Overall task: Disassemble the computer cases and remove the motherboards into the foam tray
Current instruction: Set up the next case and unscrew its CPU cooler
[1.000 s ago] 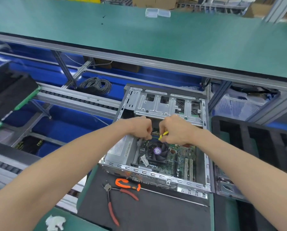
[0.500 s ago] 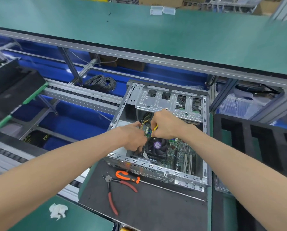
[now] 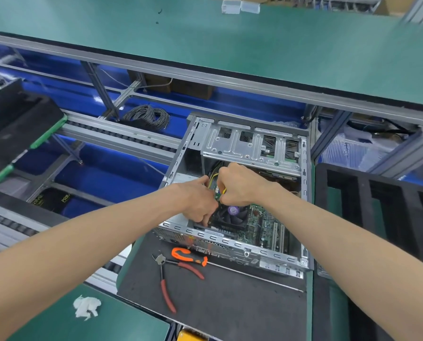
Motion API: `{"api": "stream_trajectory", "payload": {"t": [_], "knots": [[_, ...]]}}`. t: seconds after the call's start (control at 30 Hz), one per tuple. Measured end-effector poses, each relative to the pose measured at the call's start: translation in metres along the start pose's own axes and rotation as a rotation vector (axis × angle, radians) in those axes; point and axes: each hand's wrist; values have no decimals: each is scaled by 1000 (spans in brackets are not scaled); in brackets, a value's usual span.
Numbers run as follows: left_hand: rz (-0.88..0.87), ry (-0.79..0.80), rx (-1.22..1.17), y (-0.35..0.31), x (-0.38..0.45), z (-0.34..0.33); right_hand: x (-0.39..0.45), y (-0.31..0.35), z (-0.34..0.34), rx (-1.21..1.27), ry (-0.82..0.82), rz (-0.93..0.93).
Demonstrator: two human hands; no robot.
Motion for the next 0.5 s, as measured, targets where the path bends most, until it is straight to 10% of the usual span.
{"api": "stream_trajectory", "payload": {"t": [0.5], "knots": [[-81, -528, -360, 30, -28, -26, -2, 32, -2, -242, 91, 116]]}}
Point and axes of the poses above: each hand's wrist, its own x-axis towards the middle knuckle, its own z-axis out of the back of the hand, y = z × x, and after that the axes turned 1 degree about z, right-handed
